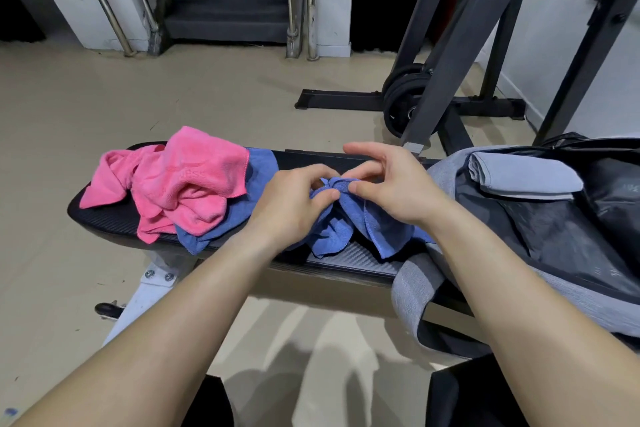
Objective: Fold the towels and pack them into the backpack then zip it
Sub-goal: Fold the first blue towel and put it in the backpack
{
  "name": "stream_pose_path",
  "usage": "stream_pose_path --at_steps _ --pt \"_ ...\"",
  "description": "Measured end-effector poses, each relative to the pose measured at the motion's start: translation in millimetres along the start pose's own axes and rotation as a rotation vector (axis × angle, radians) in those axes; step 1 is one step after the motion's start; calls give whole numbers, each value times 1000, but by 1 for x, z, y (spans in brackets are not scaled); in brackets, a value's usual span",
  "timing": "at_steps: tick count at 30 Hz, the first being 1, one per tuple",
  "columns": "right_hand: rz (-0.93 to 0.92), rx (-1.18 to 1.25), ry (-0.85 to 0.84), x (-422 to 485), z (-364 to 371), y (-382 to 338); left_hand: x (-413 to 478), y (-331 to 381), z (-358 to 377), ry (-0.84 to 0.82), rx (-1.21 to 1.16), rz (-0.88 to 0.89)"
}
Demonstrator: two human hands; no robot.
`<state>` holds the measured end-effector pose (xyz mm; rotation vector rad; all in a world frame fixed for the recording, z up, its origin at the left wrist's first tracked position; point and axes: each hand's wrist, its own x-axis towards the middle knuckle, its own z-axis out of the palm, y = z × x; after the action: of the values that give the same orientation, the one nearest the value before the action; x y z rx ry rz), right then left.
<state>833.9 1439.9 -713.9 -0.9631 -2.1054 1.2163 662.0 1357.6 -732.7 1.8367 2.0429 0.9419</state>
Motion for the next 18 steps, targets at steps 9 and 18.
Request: stream_pose_path --at_steps 9,18 --pt "131 -410 99 -1 -6 12 14 -7 -7 138 13 -91" --pt "189 -457 160 0 -19 27 18 -23 -17 234 39 -211"
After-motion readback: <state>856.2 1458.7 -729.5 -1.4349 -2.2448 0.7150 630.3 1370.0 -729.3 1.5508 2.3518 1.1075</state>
